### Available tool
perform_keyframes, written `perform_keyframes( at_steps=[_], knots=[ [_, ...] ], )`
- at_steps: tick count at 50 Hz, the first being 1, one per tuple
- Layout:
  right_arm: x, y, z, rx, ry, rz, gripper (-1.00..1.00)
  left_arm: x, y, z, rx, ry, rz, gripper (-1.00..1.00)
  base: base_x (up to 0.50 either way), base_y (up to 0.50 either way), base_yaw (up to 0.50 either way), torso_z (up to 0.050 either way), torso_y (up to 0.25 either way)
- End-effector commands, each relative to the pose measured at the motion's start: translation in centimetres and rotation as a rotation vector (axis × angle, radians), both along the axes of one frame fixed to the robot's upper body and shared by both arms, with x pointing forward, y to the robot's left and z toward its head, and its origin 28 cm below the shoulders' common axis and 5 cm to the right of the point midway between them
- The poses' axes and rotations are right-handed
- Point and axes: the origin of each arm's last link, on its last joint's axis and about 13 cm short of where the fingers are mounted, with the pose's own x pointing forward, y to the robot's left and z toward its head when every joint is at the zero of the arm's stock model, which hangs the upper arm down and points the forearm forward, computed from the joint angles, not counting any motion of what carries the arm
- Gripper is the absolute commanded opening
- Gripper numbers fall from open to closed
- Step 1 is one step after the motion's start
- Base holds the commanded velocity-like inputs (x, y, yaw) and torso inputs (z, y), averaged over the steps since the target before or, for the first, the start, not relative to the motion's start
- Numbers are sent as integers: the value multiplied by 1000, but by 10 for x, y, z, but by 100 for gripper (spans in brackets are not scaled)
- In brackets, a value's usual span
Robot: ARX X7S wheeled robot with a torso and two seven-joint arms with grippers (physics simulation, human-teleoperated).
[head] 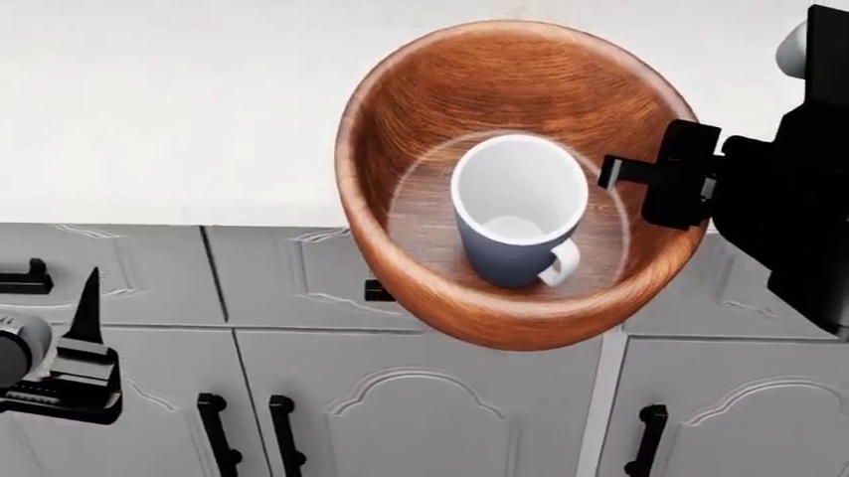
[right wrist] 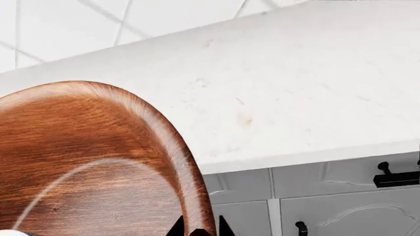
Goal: Place the cup inside the bowl on the dining table and move the bowl to any counter.
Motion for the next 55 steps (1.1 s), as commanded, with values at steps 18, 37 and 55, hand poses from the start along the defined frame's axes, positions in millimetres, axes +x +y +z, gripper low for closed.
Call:
perform_keyframes(
  at_steps=[18, 37, 55],
  knots=[
    [3, 1, -2, 10, -39, 24, -100, 0, 4, 0, -31, -28, 4, 100, 500, 0, 0, 1, 1],
    [3, 5, -7, 26, 1, 51, -100, 0, 3, 1, -30, -30, 0, 100, 491, 0, 0, 0, 2],
    [5, 6, -17, 30, 33, 51, -100, 2, 0, -1, -32, -27, -1, 100, 160, 0, 0, 0, 1]
  ],
)
